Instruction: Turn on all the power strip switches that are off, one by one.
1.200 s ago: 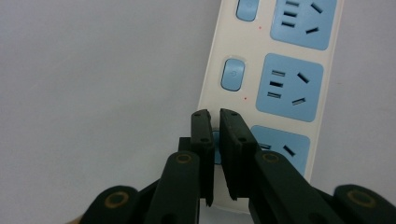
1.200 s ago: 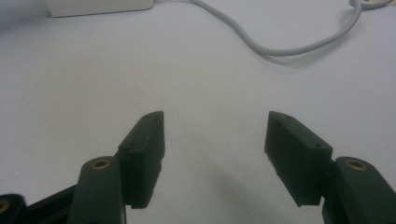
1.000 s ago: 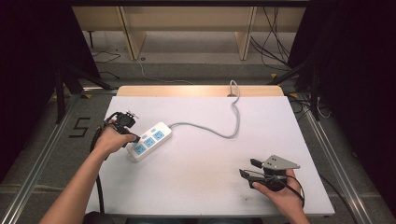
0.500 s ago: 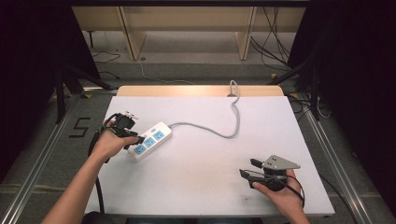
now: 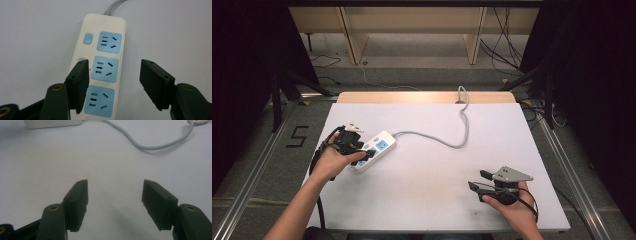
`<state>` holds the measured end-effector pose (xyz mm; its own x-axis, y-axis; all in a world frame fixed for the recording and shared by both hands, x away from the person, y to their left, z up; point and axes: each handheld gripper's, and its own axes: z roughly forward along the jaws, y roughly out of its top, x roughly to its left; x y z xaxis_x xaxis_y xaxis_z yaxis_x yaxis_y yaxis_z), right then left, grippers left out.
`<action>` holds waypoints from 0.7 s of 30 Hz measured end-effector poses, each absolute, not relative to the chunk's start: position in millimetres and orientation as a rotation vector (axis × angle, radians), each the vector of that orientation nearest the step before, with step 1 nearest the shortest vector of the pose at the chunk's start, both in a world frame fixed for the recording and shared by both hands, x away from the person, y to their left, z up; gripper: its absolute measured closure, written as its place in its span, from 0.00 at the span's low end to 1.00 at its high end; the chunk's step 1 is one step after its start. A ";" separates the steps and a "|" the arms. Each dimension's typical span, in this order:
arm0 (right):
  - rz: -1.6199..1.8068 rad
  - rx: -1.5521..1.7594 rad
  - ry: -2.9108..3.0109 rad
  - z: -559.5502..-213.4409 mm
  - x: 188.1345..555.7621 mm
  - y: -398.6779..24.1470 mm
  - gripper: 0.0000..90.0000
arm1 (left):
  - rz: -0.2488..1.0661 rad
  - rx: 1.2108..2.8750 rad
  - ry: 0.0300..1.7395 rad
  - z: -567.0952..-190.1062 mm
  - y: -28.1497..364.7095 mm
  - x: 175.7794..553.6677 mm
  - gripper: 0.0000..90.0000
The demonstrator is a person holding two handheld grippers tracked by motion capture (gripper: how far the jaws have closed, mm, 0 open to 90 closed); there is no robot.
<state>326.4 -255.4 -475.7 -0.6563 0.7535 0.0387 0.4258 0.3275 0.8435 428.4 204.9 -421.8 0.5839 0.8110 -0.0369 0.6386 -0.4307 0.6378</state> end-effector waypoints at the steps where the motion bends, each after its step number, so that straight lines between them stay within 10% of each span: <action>1: 1.256 1.048 2.238 -475.7 326.4 -255.4 0.43 | 0.364 2.205 1.138 -421.9 203.3 427.2 0.43; 21: 1.256 1.039 2.248 -476.3 326.3 -254.9 0.43 | 0.351 2.218 0.970 -429.8 180.1 397.0 0.33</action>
<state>326.3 -254.9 -476.3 -0.6634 0.7473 0.0385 0.4246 0.3336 0.8417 397.0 180.1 -429.8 0.6855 0.7277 -0.0242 0.5441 -0.4899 0.6812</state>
